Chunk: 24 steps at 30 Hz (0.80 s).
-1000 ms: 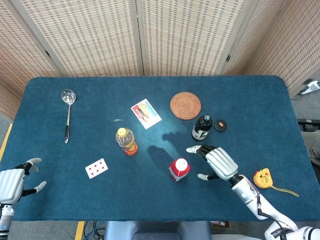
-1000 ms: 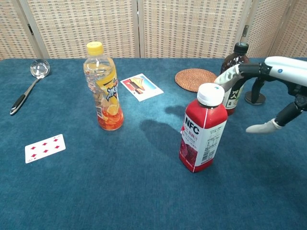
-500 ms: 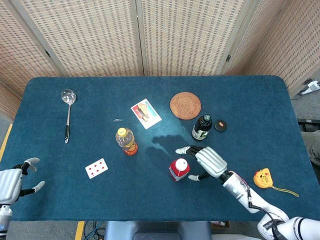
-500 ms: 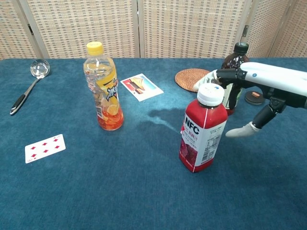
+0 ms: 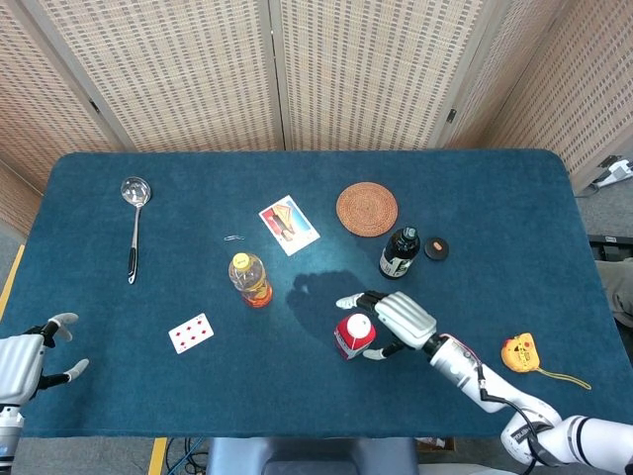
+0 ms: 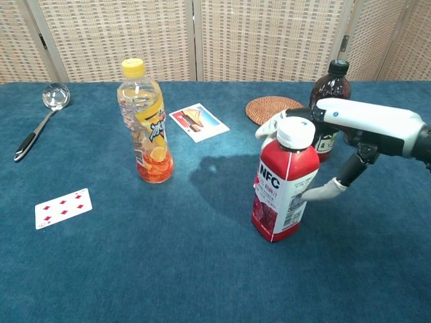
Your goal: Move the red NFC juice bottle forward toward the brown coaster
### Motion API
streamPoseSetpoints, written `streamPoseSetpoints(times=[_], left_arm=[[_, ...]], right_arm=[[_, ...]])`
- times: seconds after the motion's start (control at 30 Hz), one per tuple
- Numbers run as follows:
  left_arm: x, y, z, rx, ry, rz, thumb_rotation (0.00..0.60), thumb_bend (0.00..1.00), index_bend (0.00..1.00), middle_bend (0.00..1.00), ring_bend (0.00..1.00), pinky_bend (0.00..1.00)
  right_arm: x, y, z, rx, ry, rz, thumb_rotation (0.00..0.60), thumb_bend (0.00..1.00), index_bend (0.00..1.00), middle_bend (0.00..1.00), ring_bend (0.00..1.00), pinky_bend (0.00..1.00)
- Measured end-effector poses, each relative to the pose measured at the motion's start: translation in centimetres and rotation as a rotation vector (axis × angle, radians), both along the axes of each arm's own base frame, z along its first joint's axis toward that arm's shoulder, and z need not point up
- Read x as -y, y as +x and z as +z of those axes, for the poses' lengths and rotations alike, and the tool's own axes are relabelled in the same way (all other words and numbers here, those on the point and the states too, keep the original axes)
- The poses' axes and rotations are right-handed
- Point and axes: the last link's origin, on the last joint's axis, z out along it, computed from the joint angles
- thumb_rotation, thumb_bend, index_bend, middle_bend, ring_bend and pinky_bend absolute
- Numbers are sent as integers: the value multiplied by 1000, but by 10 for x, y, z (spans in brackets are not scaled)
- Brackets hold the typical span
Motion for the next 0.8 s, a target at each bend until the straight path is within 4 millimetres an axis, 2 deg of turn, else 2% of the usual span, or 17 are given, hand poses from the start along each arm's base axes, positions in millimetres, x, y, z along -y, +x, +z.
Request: streamPoseSetpoints(times=[0.27,0.4,0.8], left_arm=[[0,0,2,8,4,3,600,123,545,483,498,656],[0,0,2,8,2,1,600,123,554,483,498,656],[0,0,1,1,2,2,600,123,578,483,499,656]], right_arm=[[4,2,-5,10,-13,-8,600,38,343,379,310,472],[6,2,-5,23,-42,-9,600,39,394,448,364,531],[13,3,0,47,-120,-26,600,57,489,570,486,647]])
